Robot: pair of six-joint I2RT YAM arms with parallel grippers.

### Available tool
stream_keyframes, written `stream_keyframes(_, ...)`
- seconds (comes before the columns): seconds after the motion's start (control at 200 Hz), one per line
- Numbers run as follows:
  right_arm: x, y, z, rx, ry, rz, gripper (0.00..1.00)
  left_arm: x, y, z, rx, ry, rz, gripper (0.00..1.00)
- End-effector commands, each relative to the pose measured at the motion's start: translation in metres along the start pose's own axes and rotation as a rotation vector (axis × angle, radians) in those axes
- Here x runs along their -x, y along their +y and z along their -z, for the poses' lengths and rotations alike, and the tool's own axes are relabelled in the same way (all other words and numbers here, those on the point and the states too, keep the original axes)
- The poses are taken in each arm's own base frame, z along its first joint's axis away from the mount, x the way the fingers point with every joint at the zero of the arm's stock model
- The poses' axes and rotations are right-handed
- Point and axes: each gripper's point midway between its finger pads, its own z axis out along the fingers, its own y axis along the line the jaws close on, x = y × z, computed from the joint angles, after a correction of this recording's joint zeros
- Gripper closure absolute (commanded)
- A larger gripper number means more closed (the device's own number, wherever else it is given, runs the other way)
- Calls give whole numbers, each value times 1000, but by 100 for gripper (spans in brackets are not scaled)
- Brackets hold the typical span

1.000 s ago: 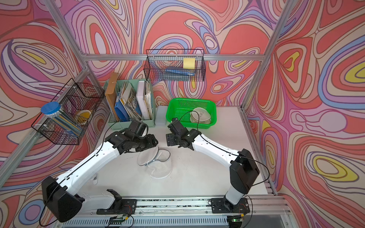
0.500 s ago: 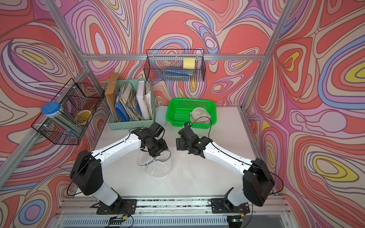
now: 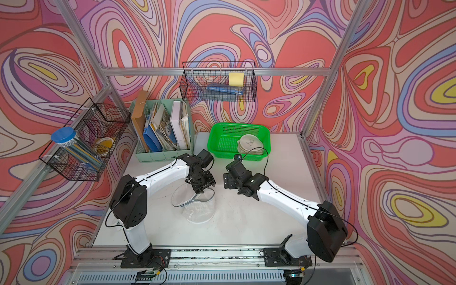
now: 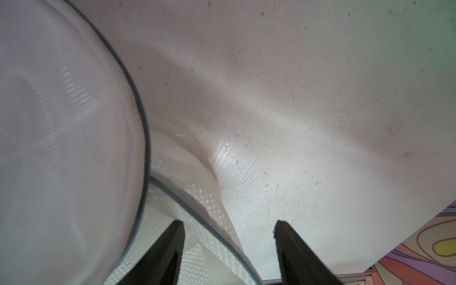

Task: Turn the laundry bag inside out
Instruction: Turn over the laundry bag at the center of the board.

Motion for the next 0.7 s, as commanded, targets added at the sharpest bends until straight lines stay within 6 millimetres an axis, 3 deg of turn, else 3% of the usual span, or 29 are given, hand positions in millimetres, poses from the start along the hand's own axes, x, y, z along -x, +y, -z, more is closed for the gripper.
stream_keyframes(0.0, 6, -8, 5, -20, -37, -27, 9, -2, 17, 3, 93, 8, -29, 35)
stream_keyframes(0.06, 5, -9, 5, -23, -40, -29, 9, -1, 20, 5, 113, 5, -36, 40)
stream_keyframes(0.165, 5, -8, 4, -18, -41, -32, 9, 1, 15, 7, 100, 0, -49, 70)
stream_keyframes(0.245, 3, -7, 1, -15, -34, -34, 9, 4, 3, 14, 54, -12, -58, 90)
stream_keyframes(0.32, 3, -7, 1, -19, -32, -33, 9, 5, -18, 28, -23, -27, -86, 100)
stream_keyframes(0.526, 10, -14, 2, -4, -23, -50, 15, -5, -90, 86, -318, -58, -211, 100)
stream_keyframes(0.696, 14, -17, 1, 81, 16, -119, 21, -18, -110, 107, -505, -56, -270, 100)
